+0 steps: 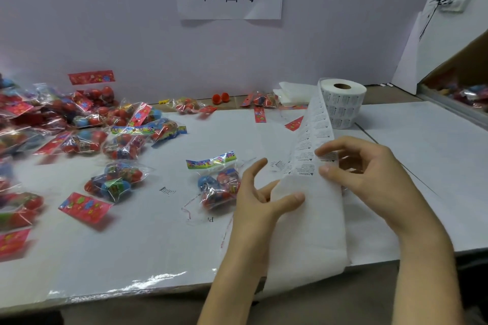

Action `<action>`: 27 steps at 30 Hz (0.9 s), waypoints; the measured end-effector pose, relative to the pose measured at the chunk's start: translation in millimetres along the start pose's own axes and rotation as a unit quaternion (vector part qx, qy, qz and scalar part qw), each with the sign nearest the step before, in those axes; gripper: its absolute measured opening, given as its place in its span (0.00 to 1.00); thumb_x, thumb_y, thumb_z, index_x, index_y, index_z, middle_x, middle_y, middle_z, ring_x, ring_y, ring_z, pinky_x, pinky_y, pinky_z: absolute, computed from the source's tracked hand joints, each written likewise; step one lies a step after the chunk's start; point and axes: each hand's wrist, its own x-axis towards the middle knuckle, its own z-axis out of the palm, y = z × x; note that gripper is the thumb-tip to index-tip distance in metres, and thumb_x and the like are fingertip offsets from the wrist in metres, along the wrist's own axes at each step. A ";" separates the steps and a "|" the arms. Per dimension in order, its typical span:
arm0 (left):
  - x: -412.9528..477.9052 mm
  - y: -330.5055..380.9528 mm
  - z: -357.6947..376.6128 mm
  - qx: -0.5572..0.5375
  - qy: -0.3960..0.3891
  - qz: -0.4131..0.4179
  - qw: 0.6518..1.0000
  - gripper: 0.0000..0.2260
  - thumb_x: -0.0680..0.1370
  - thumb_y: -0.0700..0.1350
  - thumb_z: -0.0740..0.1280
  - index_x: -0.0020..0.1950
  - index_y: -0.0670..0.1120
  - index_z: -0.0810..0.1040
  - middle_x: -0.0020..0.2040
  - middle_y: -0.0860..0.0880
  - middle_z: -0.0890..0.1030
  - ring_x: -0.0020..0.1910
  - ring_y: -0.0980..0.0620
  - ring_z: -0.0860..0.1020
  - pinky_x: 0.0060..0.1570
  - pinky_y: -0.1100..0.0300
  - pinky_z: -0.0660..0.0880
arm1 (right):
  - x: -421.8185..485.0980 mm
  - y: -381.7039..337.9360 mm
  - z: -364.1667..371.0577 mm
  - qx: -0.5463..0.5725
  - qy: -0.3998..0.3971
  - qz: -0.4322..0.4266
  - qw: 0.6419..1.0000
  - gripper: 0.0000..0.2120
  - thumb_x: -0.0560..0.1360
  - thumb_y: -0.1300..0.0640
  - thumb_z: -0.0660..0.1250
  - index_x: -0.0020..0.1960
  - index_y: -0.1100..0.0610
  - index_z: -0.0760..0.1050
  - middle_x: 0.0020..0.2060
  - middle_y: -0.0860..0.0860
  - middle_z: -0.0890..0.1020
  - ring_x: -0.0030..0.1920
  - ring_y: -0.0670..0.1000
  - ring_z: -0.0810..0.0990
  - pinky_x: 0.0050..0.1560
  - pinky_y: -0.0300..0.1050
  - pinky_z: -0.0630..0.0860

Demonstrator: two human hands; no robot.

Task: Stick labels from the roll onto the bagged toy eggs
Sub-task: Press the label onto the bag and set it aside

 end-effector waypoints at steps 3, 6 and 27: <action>-0.4 1.8 -2.5 -0.019 -0.007 0.000 1.000 0.35 0.72 0.38 0.78 0.72 0.61 0.69 0.55 0.48 0.87 0.54 0.44 0.86 0.60 0.38 0.80 | 0.4 -3.2 1.4 -0.080 0.032 -0.039 0.996 0.14 0.69 0.58 0.79 0.48 0.40 0.83 0.42 0.42 0.76 0.39 0.43 0.75 0.42 0.36 0.76; -2.8 3.0 -1.0 -0.040 -0.019 -0.008 0.999 0.32 0.74 0.35 0.75 0.70 0.61 0.70 0.54 0.46 0.88 0.54 0.42 0.86 0.61 0.37 0.79 | -1.7 -10.3 3.8 -0.103 0.016 -0.069 0.992 0.15 0.68 0.55 0.80 0.48 0.38 0.82 0.45 0.42 0.74 0.43 0.40 0.74 0.41 0.28 0.72; -0.4 1.1 -5.4 -0.101 -0.079 -0.013 0.992 0.31 0.73 0.32 0.72 0.70 0.58 0.74 0.56 0.36 0.85 0.56 0.35 0.83 0.63 0.36 0.76 | -1.9 -9.2 8.3 -0.088 -0.055 -0.032 0.994 0.12 0.67 0.50 0.81 0.47 0.37 0.86 0.43 0.34 0.79 0.40 0.37 0.74 0.39 0.28 0.70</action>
